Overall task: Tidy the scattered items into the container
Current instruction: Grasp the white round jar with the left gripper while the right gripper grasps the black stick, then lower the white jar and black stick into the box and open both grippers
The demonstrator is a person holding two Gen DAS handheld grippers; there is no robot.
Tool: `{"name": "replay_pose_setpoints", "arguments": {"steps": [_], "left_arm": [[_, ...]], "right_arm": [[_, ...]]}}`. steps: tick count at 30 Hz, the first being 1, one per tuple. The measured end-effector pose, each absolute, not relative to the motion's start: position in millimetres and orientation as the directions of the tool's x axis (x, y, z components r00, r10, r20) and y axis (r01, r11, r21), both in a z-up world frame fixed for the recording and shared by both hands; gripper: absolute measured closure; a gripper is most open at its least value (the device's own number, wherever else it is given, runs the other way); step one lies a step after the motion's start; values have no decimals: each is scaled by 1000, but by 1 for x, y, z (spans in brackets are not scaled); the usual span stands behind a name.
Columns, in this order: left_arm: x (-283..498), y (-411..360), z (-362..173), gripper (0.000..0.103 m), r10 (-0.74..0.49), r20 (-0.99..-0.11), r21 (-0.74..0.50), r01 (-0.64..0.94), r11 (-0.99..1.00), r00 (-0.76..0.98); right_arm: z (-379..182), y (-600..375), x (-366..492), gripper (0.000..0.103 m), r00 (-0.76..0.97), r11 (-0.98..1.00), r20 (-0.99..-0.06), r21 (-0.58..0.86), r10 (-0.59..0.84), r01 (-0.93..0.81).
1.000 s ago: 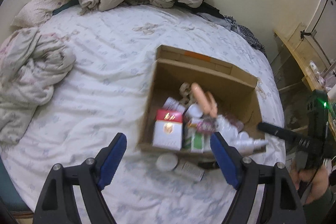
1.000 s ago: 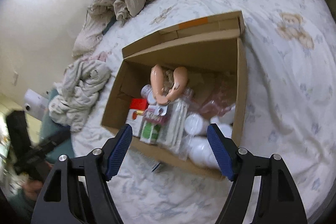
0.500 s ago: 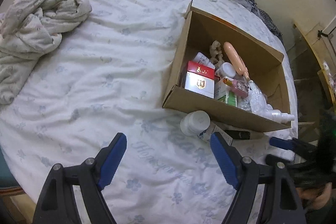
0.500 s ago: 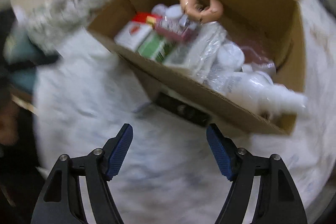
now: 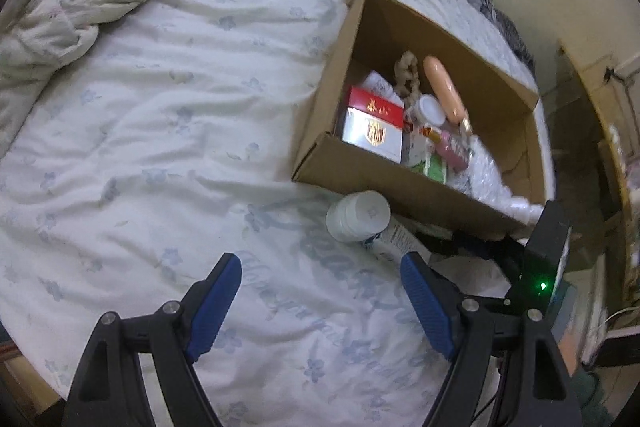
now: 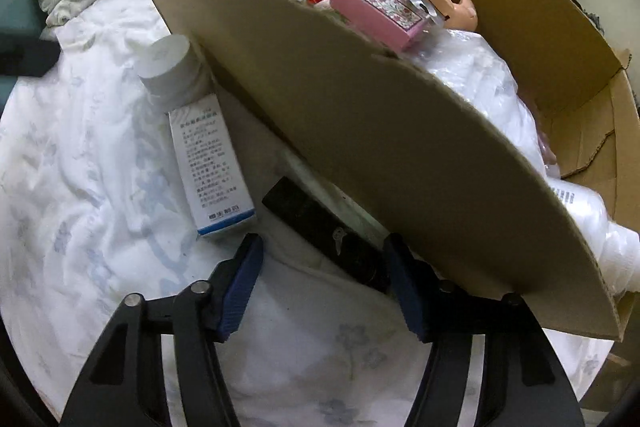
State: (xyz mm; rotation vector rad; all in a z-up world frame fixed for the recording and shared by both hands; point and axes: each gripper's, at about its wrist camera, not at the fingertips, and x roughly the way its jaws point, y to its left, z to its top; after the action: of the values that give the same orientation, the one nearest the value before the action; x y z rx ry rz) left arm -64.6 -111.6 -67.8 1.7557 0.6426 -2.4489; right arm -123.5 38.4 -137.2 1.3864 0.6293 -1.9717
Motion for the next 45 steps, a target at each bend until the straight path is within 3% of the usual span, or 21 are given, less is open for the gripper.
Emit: {"name": "replay_pose_setpoints", "arguments": {"steps": [2, 4, 11, 13, 16, 17, 27, 36, 41, 45], "left_arm": [[-70, -99, -77, 21, 159, -933, -249, 258, -934, -324], [-78, -86, -85, 21, 142, -941, -218, 229, -949, -307], [-98, -55, -87, 22, 37, -919, -104, 152, -983, -393], [-101, -51, -91, 31, 28, -921, -89, 138, -986, -389], [-104, -45, -97, 65, 17, -924, -68, 121, -990, -381], [-103, -47, -100, 70, 21, -927, -73, 125, -990, -375], [-77, -80, -67, 70, 60, -886, -178, 216, -960, -460], [-59, -61, -9, 70, -19, -815, -53, 108, -993, -579], [-65, -66, 8, 70, -4, -796, -87, 121, -989, -606], [-81, -67, 21, 70, 0, -790, -99, 127, -987, -613]], "right_arm": [[-135, 41, -130, 75, -173, -699, -946, 71, -273, 712], [-132, 44, -132, 91, -124, -697, -945, 131, -303, 704], [-117, 59, -126, 91, -58, -701, -926, 241, -374, 671], [-113, 64, -126, 91, -61, -708, -920, 254, -386, 659], [-111, 63, -126, 91, -63, -710, -921, 251, -384, 658], [-112, 61, -127, 91, -59, -712, -923, 252, -380, 656], [-96, 61, -130, 91, -37, -701, -893, 326, -449, 634], [-47, 87, -110, 91, -85, -638, -791, 419, -605, 646], [-1, 112, -121, 91, -196, -624, -701, 429, -686, 652], [5, 133, -146, 91, -270, -680, -681, 452, -681, 577]]}}
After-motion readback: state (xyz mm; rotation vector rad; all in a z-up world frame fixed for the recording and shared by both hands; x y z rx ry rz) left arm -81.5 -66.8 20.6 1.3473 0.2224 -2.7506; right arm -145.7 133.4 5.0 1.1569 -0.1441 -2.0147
